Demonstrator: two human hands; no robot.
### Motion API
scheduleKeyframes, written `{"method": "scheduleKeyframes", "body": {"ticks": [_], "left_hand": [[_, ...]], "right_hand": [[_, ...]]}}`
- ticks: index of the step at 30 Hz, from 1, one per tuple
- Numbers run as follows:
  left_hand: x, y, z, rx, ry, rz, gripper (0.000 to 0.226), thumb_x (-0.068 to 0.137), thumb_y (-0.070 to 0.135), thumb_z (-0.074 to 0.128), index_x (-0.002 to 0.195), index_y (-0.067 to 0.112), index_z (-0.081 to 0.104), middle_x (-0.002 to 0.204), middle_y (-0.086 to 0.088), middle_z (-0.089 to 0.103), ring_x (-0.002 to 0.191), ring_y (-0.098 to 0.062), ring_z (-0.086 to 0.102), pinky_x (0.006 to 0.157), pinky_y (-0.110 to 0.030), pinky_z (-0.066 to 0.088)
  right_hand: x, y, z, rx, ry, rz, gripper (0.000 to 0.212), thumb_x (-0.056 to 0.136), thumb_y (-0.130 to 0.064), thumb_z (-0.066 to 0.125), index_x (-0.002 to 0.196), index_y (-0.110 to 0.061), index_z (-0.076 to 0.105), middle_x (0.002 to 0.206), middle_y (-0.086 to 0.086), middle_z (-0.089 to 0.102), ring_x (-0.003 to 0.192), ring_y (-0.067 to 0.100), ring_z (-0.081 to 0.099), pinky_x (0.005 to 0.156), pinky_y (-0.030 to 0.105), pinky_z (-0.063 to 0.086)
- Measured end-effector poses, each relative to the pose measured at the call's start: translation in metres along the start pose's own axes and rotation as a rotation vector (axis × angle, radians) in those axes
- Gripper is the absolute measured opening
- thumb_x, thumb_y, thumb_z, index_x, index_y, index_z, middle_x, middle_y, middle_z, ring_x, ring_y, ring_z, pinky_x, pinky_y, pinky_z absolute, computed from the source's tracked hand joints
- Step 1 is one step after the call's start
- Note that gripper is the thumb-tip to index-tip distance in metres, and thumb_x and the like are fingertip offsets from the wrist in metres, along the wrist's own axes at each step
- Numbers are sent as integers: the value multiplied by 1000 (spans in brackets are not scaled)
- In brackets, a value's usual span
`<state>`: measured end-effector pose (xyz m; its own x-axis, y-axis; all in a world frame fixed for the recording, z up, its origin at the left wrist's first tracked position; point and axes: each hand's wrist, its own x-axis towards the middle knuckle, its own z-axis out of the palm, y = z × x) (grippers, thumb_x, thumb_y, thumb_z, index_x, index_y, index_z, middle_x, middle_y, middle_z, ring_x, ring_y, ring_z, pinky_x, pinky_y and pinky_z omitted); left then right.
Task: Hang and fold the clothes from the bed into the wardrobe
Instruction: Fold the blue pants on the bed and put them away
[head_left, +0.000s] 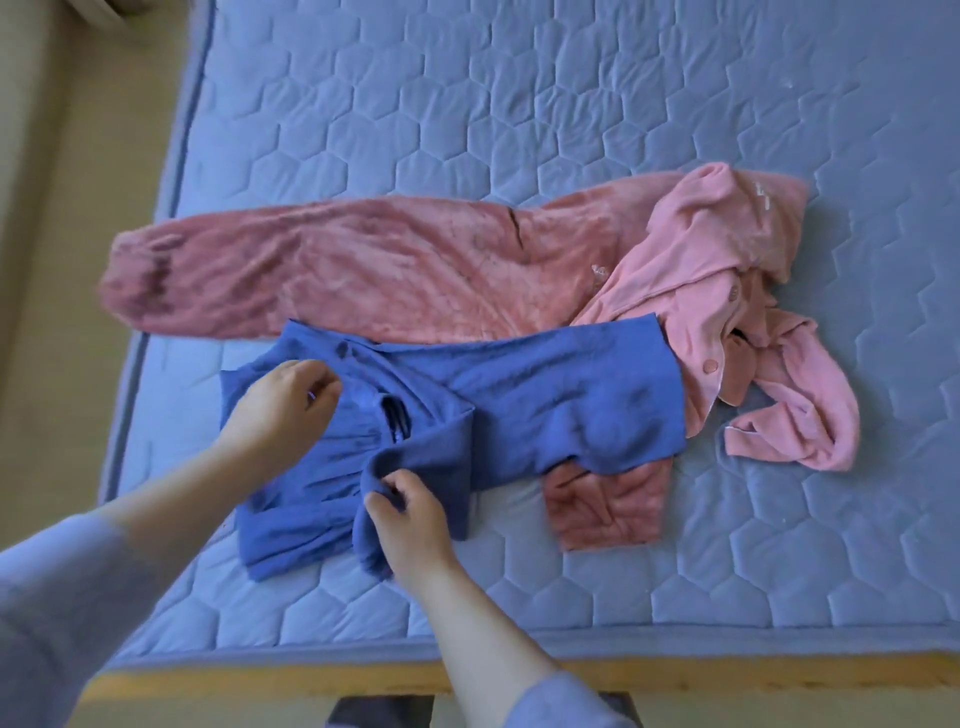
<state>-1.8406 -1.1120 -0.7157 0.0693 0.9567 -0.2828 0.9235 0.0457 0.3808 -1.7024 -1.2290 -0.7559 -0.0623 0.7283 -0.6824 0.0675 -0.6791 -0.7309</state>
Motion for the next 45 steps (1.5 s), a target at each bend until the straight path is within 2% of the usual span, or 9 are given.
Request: {"method": "scheduleKeyframes", "body": {"ticks": [3, 8, 14, 22, 26, 31, 35, 39, 45], "left_hand": [[-16, -29, -6, -48, 15, -38, 15, 91, 12, 58, 81, 3, 63, 74, -1, 54, 71, -21, 47, 62, -27, 25], [-36, -55, 1, -104, -52, -111, 12, 92, 12, 55, 85, 7, 64, 84, -3, 58, 80, -24, 54, 68, -32, 39], [-49, -20, 32, -168, -101, -61, 11, 89, 17, 57, 82, 10, 62, 83, -3, 59, 80, -24, 55, 71, -34, 44], [-71, 66, 138, -182, -272, 88, 13, 85, 17, 57, 91, 14, 68, 95, -4, 59, 91, -27, 57, 71, -35, 47], [-67, 69, 171, 121, -312, 136, 32, 86, 20, 51, 116, 16, 61, 117, -2, 53, 104, -27, 49, 85, -38, 43], [-52, 58, 169, 189, -159, 108, 21, 80, 15, 64, 100, 8, 66, 102, -12, 59, 88, -34, 56, 73, -43, 49], [-40, 53, 157, 284, -250, 61, 20, 89, 17, 50, 104, 14, 63, 106, -5, 59, 98, -29, 56, 76, -37, 45], [-43, 49, 131, 36, -171, 203, 17, 73, 13, 52, 79, 7, 66, 76, -9, 63, 76, -33, 58, 65, -39, 49], [-51, 38, 123, 277, -473, 261, 26, 84, 36, 49, 92, 21, 68, 95, 3, 60, 95, -22, 54, 82, -36, 42]], "right_hand": [[7, -4, 23, 3, -76, 0, 21, 90, -19, 52, 71, -27, 50, 65, -9, 51, 49, -8, 47, 46, 8, 40], [11, 4, 10, -115, -16, -3, 13, 94, -17, 56, 103, -21, 66, 100, -7, 69, 98, 6, 63, 85, 12, 46], [3, 13, -98, -638, 333, -34, 14, 86, -9, 61, 94, -15, 70, 93, 4, 73, 90, 22, 66, 82, 33, 50], [3, 36, -205, -1216, 409, -254, 29, 71, -2, 72, 98, -10, 72, 96, 9, 65, 89, 34, 59, 80, 39, 50], [16, 45, -224, -1285, 384, -353, 42, 70, -2, 76, 110, -8, 70, 100, 9, 66, 88, 33, 62, 76, 38, 54], [32, 41, -238, -1277, 363, -493, 33, 65, 6, 75, 94, -9, 72, 79, 8, 65, 63, 33, 63, 56, 35, 51], [31, 32, -261, -1152, 354, -516, 28, 67, 10, 68, 87, -7, 75, 82, 8, 65, 65, 34, 63, 62, 38, 52], [12, 21, -278, -1162, 280, -608, 24, 61, 9, 70, 73, -11, 74, 74, 2, 61, 66, 28, 59, 64, 35, 50], [5, 38, -275, -1437, 32, -161, 29, 83, -10, 55, 100, -22, 75, 103, -7, 66, 107, 19, 52, 92, 30, 41]]}}
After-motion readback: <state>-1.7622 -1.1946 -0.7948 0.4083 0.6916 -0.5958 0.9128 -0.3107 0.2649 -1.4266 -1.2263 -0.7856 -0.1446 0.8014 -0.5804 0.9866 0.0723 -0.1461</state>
